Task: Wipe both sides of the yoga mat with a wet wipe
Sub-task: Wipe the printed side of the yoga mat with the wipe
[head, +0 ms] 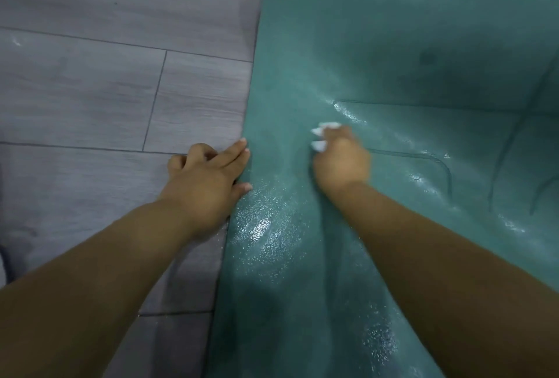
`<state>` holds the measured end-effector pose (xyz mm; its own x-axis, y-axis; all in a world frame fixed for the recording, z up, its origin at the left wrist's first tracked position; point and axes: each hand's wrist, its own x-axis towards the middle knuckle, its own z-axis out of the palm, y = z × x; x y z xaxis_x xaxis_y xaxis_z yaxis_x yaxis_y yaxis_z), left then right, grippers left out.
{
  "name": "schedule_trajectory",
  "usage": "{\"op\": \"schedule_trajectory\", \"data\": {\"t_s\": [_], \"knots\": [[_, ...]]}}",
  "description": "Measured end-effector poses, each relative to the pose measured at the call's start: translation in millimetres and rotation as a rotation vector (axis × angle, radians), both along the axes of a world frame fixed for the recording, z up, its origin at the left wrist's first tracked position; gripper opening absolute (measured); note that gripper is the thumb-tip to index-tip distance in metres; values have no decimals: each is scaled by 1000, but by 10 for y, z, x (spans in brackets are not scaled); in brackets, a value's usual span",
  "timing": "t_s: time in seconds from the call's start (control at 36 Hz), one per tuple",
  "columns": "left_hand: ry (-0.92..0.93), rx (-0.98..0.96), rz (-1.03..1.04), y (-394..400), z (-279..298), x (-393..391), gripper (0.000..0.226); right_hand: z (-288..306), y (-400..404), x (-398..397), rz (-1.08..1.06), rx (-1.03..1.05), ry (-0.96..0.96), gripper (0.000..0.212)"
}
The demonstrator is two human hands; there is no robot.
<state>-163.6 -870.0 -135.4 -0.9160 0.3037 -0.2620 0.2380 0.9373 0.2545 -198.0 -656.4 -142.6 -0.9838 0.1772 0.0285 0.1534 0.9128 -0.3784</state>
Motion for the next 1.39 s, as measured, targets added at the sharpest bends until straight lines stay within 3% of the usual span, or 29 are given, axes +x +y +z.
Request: {"op": "schedule_trajectory", "data": {"t_s": [0.11, 0.22, 0.28, 0.36, 0.42, 0.47, 0.61, 0.67, 0.75, 0.83, 0.92, 0.97, 1.06, 1.14, 1.28, 1.39], "knots": [[50, 40, -1, -43, -26, 25, 50, 25, -671, 26, 491, 28, -48, 37], [90, 58, 0, -110, -48, 28, 50, 75, -409, -53, 658, 105, -102, 39], [92, 74, 10, -92, -37, 16, 50, 104, -45, -101, 500, 144, -147, 37], [34, 99, 67, 8, 1, -11, 45, 168, 593, -88, -27, 157, -142, 30], [35, 72, 69, 104, 27, -21, 46, 164, 912, 52, -234, 141, -137, 24], [39, 49, 48, 230, 48, -10, 49, 95, 1024, 284, -234, 154, -88, 20], [29, 20, -83, 643, 33, 111, 59, -1, 1250, 708, 300, 266, 59, 34], [30, 17, -77, 765, 14, 134, 62, 123, 1506, 688, 332, 414, 10, 41], [36, 11, -34, 877, -11, 151, 63, 238, 2006, 642, -72, 523, -185, 38], [57, 34, -12, 905, -34, 151, 64, 214, 2108, 617, -387, 395, -164, 36], [82, 56, -3, 904, -54, 141, 65, 68, 1861, 478, -539, 92, -76, 32], [85, 71, 6, 903, -61, 136, 65, 7, 1590, 422, -447, 37, -56, 29], [88, 74, -1, 887, -48, 140, 66, 20, 1111, 496, -37, 32, -82, 30], [61, 31, -5, 809, -22, 142, 66, 63, 782, 741, 200, 31, -149, 37], [-21, -51, 147, 585, 55, 226, 75, 132, 814, 1324, 230, -9, -117, 40], [-86, 92, 332, 535, 193, 328, 76, 224, 955, 1759, 57, 57, -159, 41]]}}
